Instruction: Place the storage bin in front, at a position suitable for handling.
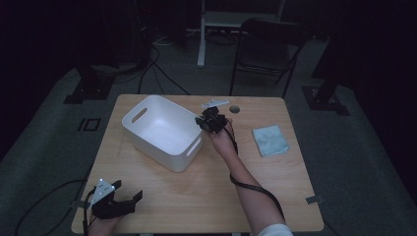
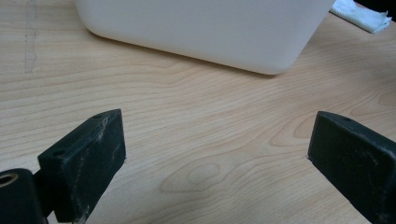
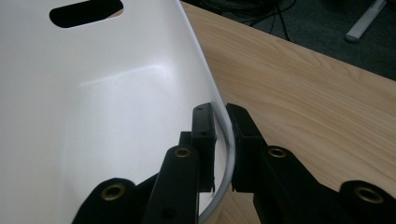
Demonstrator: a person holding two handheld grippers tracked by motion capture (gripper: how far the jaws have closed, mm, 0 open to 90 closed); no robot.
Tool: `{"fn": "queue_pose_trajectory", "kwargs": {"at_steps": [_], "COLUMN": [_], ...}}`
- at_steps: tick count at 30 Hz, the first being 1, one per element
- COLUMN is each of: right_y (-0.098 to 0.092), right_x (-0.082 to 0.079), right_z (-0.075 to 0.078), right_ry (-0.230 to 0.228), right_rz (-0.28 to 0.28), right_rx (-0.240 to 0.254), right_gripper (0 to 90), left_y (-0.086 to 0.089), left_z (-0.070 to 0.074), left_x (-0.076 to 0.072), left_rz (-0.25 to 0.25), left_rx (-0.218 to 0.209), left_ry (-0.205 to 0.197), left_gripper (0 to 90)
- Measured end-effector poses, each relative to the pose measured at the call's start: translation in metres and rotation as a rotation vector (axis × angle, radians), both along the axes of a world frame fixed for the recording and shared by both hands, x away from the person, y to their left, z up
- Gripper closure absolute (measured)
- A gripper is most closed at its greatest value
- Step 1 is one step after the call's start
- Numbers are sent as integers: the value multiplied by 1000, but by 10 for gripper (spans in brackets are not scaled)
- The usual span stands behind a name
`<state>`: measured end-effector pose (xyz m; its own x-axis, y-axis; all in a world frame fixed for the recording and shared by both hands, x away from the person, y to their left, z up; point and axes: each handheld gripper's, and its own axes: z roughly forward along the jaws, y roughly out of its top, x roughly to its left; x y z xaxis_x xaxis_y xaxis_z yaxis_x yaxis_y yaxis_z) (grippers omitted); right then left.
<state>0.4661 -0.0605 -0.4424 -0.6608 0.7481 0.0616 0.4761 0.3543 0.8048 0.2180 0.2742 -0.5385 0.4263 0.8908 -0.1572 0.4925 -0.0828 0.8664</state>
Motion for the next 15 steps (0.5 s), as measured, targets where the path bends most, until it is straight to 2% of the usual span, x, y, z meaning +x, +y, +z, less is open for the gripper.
{"fn": "queue_pose_trajectory", "kwargs": {"at_steps": [3,8,15], "right_y": [-1,-5,-13], "right_x": [-2,-4,-11], "right_z": [0,1,1], "right_ry": [2,9,13], "right_rz": [-3,0,-2], "right_rx": [-3,-7,-5], "right_gripper": [829,833,834], "left_y": [-2,-3,-3], "left_z": [1,0,0], "left_x": [-1,0,-1], "left_rz": [-8,-10,5], "left_rx": [-2,0,-9], "left_ry": [-11,3,-1], "left_gripper": [43,43,42]}}
